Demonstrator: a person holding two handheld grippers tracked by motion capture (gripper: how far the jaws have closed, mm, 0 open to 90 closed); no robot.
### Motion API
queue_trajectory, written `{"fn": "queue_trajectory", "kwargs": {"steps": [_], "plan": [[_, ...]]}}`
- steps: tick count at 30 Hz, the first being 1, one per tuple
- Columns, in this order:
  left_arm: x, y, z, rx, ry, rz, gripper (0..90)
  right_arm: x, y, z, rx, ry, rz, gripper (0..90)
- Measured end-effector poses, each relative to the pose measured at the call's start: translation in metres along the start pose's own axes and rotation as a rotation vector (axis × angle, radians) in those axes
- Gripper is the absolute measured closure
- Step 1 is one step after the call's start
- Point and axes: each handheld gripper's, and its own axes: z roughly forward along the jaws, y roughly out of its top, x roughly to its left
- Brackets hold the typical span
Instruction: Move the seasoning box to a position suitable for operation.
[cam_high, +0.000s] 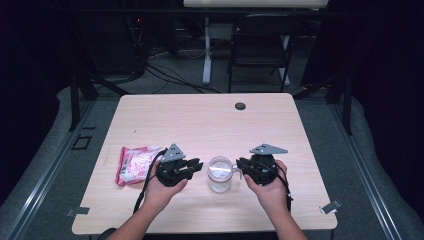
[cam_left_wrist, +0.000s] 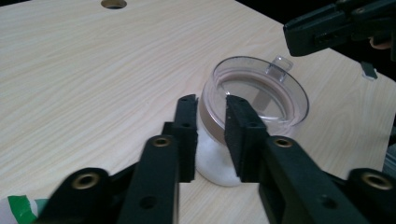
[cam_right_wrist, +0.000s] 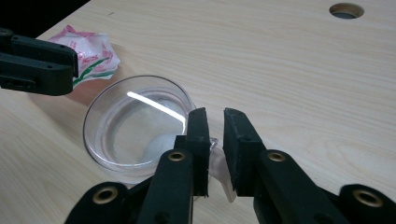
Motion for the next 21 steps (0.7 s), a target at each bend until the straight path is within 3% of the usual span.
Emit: {"fn": "queue_trajectory", "kwargs": {"steps": [5,15,21], "plan": [[-0.001,-0.004,0.003,0.028,-0.009,0.008,90.0,-0.001,-0.001,0.004,0.025,0.000,0.003,85.1],[-0.004,-0.019,0.013,0.069,-0.060,0.019,90.0,-0.001,-0.003,0.005,0.019,0.016,0.028,86.6],[-0.008,-0.022,0.019,0.085,-0.064,0.040,90.0,0.000,-0.004,0.005,0.012,0.015,0.033,86.6]]}}
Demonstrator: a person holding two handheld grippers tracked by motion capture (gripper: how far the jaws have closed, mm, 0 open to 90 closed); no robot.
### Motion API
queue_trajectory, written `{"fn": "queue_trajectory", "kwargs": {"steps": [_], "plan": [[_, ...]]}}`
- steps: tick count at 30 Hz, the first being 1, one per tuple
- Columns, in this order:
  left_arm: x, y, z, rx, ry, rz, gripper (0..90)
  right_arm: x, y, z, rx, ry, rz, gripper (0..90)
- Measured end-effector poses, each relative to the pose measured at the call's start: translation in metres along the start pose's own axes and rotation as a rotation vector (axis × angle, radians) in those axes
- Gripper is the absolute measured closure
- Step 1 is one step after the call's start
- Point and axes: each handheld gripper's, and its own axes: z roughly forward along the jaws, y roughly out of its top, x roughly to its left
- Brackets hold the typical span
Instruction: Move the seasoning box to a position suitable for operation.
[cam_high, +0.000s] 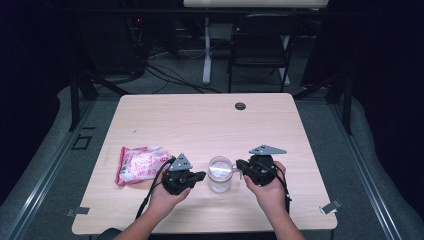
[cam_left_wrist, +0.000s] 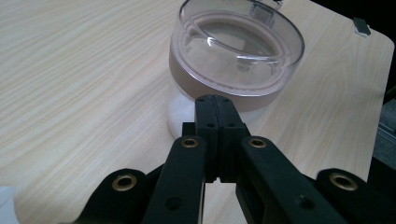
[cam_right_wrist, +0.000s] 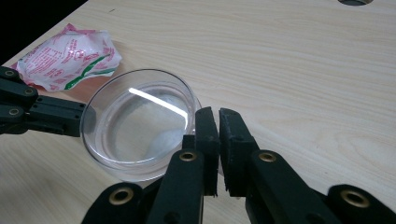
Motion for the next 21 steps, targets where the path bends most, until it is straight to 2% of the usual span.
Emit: {"fn": "queue_trajectory", "kwargs": {"steps": [9,12,21], "plan": [[-0.0036,0.0000,0.0045,0.007,-0.007,0.010,90.0,-0.0001,-0.0004,-0.0002,-0.001,0.000,0.001,86.6],[-0.0039,0.0004,0.0035,-0.001,-0.011,0.002,90.0,-0.0003,-0.0007,-0.0002,-0.002,0.002,0.003,86.6],[-0.0082,0.0064,0.0010,-0.025,-0.023,0.013,90.0,-0.0014,-0.0015,0.0001,-0.007,0.003,0.013,86.4]]}}
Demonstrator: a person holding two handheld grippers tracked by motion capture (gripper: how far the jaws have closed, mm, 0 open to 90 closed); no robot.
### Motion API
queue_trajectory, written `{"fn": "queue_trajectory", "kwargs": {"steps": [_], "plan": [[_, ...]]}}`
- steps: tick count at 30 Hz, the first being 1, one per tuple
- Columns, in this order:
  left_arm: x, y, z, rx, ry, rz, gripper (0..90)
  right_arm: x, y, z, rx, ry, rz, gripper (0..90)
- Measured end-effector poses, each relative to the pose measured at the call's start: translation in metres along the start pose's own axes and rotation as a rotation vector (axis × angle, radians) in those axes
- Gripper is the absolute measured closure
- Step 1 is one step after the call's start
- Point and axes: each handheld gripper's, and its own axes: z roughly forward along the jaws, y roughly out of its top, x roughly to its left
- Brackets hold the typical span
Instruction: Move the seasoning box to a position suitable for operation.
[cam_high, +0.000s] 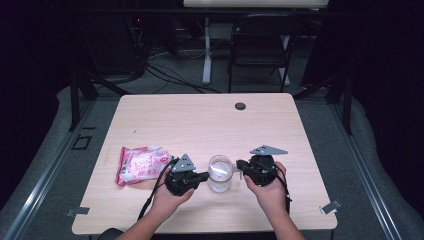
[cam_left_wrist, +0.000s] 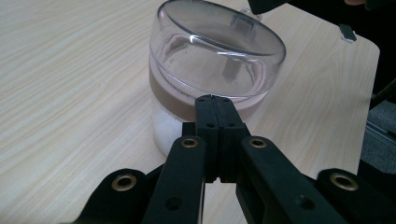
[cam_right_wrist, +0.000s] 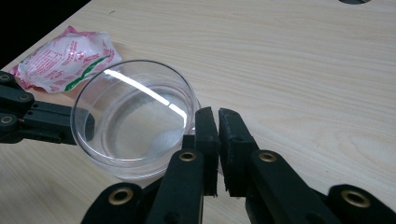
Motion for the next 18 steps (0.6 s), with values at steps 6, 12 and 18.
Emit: {"fn": "queue_trajectory", "kwargs": {"steps": [6,12,18], "plan": [[-0.001,0.004,-0.001,-0.012,0.000,-0.005,90.0,-0.001,-0.002,-0.003,-0.013,0.011,-0.002,82.2],[-0.002,0.010,-0.003,-0.016,0.008,0.001,89.0,0.005,-0.005,-0.014,-0.028,0.044,-0.054,73.0],[-0.003,0.019,-0.005,-0.029,0.018,0.006,85.6,0.013,-0.008,-0.021,-0.038,0.074,-0.100,60.2]]}}
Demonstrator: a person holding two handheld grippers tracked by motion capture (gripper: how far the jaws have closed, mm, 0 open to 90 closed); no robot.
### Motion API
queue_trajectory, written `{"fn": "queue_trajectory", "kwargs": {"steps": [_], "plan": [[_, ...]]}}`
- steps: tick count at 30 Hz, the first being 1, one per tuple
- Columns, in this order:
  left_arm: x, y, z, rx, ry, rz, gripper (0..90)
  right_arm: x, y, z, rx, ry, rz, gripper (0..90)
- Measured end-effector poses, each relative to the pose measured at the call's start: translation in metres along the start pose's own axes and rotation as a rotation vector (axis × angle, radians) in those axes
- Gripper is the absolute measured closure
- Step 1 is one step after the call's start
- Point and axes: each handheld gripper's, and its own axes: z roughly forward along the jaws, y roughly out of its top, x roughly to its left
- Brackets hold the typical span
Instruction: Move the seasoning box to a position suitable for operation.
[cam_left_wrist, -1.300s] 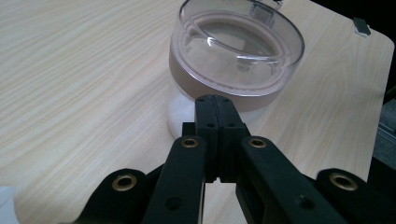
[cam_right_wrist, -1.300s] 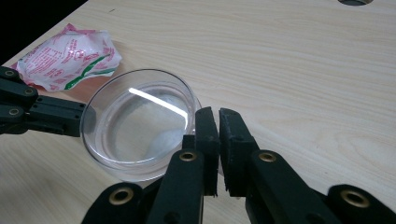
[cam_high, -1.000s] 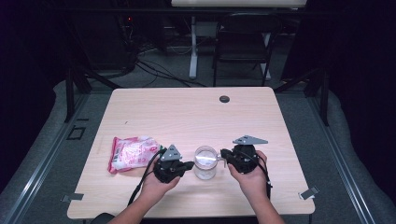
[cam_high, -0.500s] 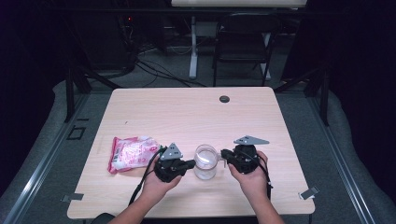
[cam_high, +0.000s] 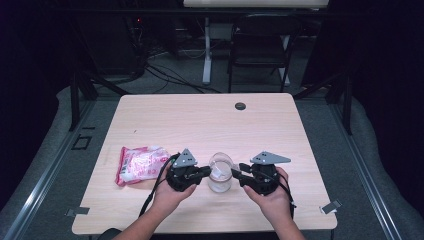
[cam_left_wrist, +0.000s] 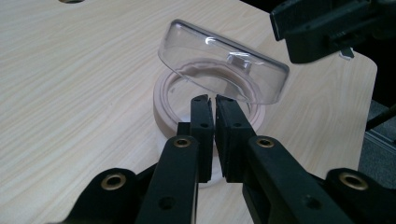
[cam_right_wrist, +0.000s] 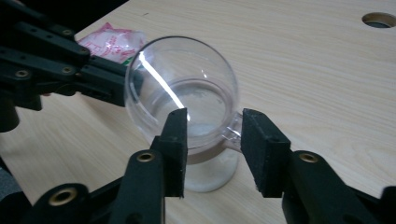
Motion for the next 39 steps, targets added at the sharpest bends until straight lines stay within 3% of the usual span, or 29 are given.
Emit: {"fn": "queue_trajectory", "kwargs": {"steps": [2,5,8,12,21,27,39], "plan": [[0.000,0.004,0.000,-0.003,-0.001,0.003,84.5,0.004,0.000,-0.001,-0.007,0.013,-0.010,57.0],[-0.003,0.010,0.000,-0.010,0.002,0.011,82.0,0.010,0.000,-0.001,-0.002,0.010,-0.062,50.3],[-0.005,0.016,0.000,-0.020,0.017,0.023,74.4,0.015,0.001,0.001,-0.002,0.000,-0.112,44.6],[-0.007,0.023,0.000,-0.034,0.022,0.026,70.1,0.020,0.000,0.004,0.004,-0.003,-0.143,42.1],[-0.009,0.030,0.002,-0.053,0.047,0.034,56.4,0.023,0.001,0.010,0.006,-0.071,-0.191,42.8],[-0.007,0.027,0.004,-0.052,0.059,0.026,52.2,0.020,0.002,0.010,-0.010,-0.074,-0.173,43.7],[0.007,0.014,0.014,-0.002,0.104,-0.013,52.0,0.016,0.001,0.005,-0.027,-0.069,-0.151,45.2]]}}
